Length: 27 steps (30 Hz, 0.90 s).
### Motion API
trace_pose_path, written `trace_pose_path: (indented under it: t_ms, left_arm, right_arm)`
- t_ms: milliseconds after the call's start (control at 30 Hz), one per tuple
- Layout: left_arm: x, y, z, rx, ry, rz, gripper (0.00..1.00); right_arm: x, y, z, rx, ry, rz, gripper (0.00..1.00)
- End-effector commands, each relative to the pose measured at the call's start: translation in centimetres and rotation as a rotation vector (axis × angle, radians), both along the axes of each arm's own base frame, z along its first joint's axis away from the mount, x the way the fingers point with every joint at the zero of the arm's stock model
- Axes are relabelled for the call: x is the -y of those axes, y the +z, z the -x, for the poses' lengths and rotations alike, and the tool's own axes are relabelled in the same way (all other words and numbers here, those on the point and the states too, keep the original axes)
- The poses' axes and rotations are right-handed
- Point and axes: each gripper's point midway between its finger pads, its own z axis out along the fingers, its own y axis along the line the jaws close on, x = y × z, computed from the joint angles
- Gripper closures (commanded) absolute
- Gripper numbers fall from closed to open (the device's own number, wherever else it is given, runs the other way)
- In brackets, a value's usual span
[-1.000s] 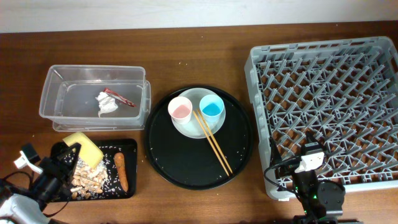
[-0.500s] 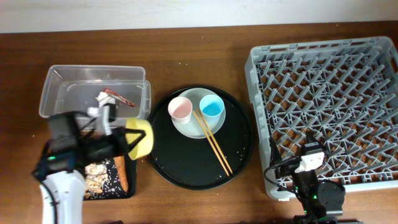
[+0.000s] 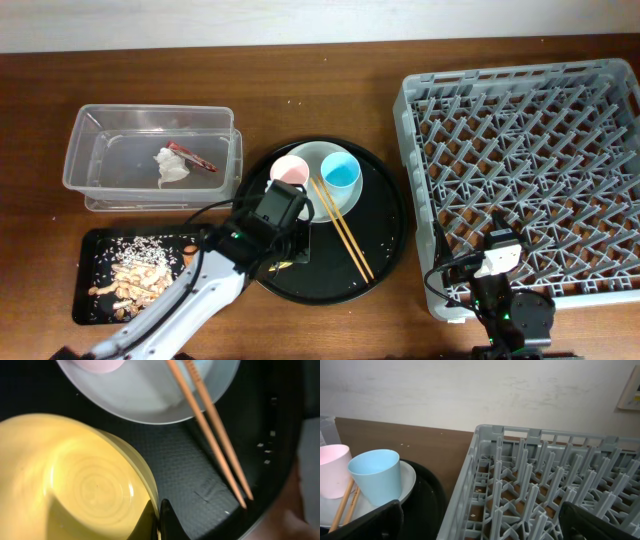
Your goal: Sort waste into correct bins and load items into the dishwasher rack
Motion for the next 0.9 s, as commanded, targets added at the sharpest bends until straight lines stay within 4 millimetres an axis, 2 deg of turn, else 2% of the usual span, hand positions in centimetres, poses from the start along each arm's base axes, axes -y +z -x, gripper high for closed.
trace_pose_path:
  t_ms: [0,67,133,167,200,300,333,400,467,533,567,667,700,767,833,867]
  left_arm:
    - [0.2,-1.0,-0.3,-0.026,0.023,-0.017,1.00]
    - [0.5,-1.2,-0.3,-0.036,0.017,-0.007,0.99]
    - [0.6,-1.2,-0.4,-0.032,0.016,-0.005,0.89]
    - [0.6,-1.2,-0.4,-0.031,0.016,-0.003,0.89]
    - [0.6,-1.1,-0.5,-0.028,0.016,-0.001,0.83]
    - [0.7,-1.1,-0.5,-0.026,0.014,0.003,0.57]
    - [0.8,-1.1,-0.5,-0.025,0.015,0.004,0.53]
    - [1.2,-0.5,-1.2,0.001,0.014,0.022,0.52]
    - [2.3,1.3,-2.0,0.033,-0.013,0.061,0.51]
    - [3.1,4.1,-3.1,0.083,-0.031,0.091,0.49]
    - [3.3,5.0,-3.4,0.100,-0.033,0.100,0.49]
    - [3.3,9.6,-5.7,0.174,-0.019,0.135,0.49]
    - [2.5,11.3,-6.6,0.202,-0.016,0.130,0.48]
    - [0.8,12.9,-7.3,0.204,0.015,0.112,0.48]
    - [-1.8,13.5,-7.7,0.184,0.055,0.074,0.47]
    - [-3.0,13.4,-8.0,0.183,0.065,0.051,0.46]
  right_arm:
    - [0.2,-0.3,0.0,-0.005,-0.009,-0.008,0.02]
    - [0.2,-0.3,0.0,-0.005,-0.009,-0.008,0.02]
    - [0.2,-0.3,0.0,-0.005,-0.009,-0.008,0.02]
    - [0.2,-0.3,0.0,-0.005,-0.009,-0.008,0.02]
    - [0.2,-0.3,0.0,-0.005,-0.009,-0.008,0.02]
    - [0.2,-0.3,0.0,-0.005,-0.009,-0.008,0.01]
    - [0.2,-0.3,0.0,-0.005,-0.009,-0.008,0.02]
    - [0.2,-0.3,0.0,-0.005,-0.009,-0.008,0.02]
    - [0.2,-0.2,0.0,-0.004,-0.008,-0.008,0.02]
    - [0.2,-0.2,0.0,-0.003,-0.008,-0.008,0.02]
    - [0.2,-0.2,0.0,-0.003,-0.008,-0.008,0.01]
    - [-0.5,0.1,0.1,0.008,0.032,-0.010,0.02]
    - [-1.5,0.7,0.3,0.033,0.091,-0.012,0.02]
    - [-2.8,1.8,0.7,0.068,0.170,-0.012,0.02]
    - [-2.5,4.2,1.2,0.086,0.153,-0.035,0.02]
    - [-2.3,6.4,1.8,0.098,0.135,-0.037,0.02]
